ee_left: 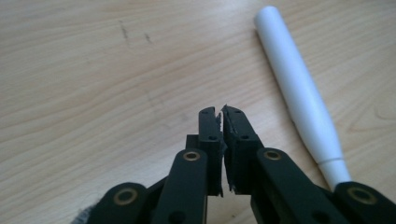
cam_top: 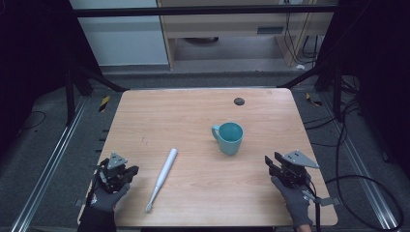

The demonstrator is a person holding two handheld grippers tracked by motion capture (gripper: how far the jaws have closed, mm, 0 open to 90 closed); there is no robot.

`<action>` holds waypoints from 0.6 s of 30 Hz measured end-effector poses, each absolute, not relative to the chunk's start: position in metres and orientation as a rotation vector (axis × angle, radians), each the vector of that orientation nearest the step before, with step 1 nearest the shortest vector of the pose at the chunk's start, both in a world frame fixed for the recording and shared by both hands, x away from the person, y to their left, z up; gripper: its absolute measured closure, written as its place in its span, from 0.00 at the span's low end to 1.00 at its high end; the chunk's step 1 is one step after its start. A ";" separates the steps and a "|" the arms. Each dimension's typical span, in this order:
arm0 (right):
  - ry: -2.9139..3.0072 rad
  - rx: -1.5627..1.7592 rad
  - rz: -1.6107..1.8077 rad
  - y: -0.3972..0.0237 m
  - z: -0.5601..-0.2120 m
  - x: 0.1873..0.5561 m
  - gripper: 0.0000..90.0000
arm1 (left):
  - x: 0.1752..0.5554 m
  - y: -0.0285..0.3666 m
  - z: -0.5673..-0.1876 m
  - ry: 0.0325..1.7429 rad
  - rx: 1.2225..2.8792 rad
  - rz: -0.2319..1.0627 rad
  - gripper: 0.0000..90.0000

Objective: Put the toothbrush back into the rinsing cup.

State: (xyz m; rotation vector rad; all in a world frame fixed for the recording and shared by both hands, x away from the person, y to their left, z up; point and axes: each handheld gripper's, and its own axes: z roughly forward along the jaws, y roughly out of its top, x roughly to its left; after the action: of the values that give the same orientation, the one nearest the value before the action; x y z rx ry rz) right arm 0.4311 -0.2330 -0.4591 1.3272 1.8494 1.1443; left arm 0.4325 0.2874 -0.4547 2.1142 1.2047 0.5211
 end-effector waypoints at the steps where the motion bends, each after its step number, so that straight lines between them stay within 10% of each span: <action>1: 1.852 1.325 1.144 -0.233 -0.459 0.431 0.65 | 0.432 0.285 -0.456 1.197 2.129 0.510 0.99; 18: 1.870 1.341 1.142 -0.234 -0.463 0.433 0.63 | 0.425 0.264 -0.468 1.097 2.257 0.336 1.00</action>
State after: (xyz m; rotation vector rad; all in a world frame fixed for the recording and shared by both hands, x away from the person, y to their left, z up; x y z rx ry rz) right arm 0.4334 -0.2345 -0.4627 1.3415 1.8701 1.1422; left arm 0.4246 0.2641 -0.4683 2.2565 1.0969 0.3361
